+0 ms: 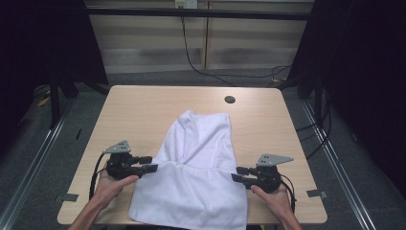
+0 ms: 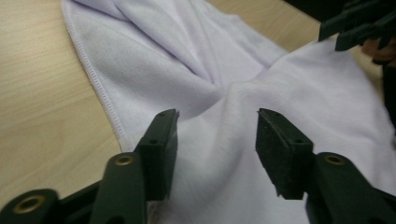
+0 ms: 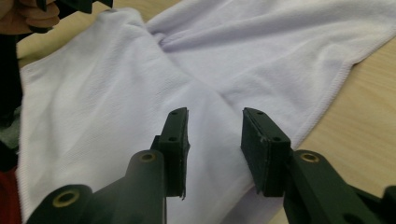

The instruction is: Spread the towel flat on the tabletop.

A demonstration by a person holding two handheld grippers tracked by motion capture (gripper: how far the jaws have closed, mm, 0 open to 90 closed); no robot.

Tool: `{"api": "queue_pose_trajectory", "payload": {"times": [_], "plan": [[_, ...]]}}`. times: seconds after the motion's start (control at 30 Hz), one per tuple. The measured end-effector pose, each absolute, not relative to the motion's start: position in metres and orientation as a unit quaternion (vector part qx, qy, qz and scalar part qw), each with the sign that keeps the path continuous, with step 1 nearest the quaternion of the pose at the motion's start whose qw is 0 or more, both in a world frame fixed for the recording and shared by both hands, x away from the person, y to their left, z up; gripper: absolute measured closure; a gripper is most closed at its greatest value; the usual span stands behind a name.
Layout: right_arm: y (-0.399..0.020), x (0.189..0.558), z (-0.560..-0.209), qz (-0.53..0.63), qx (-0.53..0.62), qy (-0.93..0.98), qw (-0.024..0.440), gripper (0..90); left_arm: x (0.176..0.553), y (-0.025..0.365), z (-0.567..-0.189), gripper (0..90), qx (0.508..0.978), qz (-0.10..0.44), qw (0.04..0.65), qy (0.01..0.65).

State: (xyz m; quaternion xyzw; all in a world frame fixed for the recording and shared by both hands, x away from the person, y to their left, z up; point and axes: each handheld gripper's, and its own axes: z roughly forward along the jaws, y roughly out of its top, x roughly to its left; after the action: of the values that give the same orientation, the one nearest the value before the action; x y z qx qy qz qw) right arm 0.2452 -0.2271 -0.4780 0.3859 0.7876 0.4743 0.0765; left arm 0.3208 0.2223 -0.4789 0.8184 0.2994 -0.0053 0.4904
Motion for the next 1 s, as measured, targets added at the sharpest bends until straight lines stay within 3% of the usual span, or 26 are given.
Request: {"api": "queue_pose_trajectory", "payload": {"times": [0.1,0.17,0.2,0.23,0.27,0.47,0.7,0.83,0.87,0.93,1.0], "plan": [[-0.225,0.254,-0.484,0.454,0.391,0.797,0.081,58.0,0.324,0.212,-0.486,45.5,0.834,-0.011,0.470,0.291],[-0.221,0.256,-0.490,0.433,0.389,0.809,0.080,59.7,0.322,0.209,-0.489,70.4,0.840,-0.017,0.462,0.283],[-0.221,0.256,-0.490,0.433,0.389,0.809,0.080,59.7,0.320,0.210,-0.490,70.4,0.845,-0.017,0.454,0.282],[-0.220,0.255,-0.491,0.428,0.388,0.813,0.079,68.4,0.317,0.212,-0.489,79.0,0.843,-0.017,0.458,0.281],[-0.219,0.252,-0.491,0.431,0.386,0.812,0.075,84.5,0.314,0.215,-0.487,86.0,0.841,-0.021,0.463,0.281],[-0.224,0.235,-0.470,0.475,0.378,0.791,0.073,86.2,0.281,0.234,-0.464,86.9,0.828,-0.026,0.493,0.265],[-0.224,0.183,-0.448,0.496,0.347,0.793,0.063,85.3,0.223,0.247,-0.457,86.8,0.823,-0.058,0.512,0.239],[-0.222,0.150,-0.446,0.495,0.335,0.800,0.056,79.3,0.202,0.258,-0.459,85.7,0.806,-0.092,0.529,0.249],[-0.222,0.144,-0.444,0.497,0.333,0.799,0.057,75.6,0.199,0.259,-0.457,84.0,0.809,-0.086,0.526,0.246],[-0.225,0.138,-0.440,0.508,0.333,0.792,0.059,68.4,0.200,0.261,-0.455,70.2,0.812,-0.086,0.521,0.247],[-0.227,0.144,-0.438,0.512,0.337,0.788,0.063,66.3,0.207,0.262,-0.451,69.1,0.809,-0.085,0.528,0.245]]}}
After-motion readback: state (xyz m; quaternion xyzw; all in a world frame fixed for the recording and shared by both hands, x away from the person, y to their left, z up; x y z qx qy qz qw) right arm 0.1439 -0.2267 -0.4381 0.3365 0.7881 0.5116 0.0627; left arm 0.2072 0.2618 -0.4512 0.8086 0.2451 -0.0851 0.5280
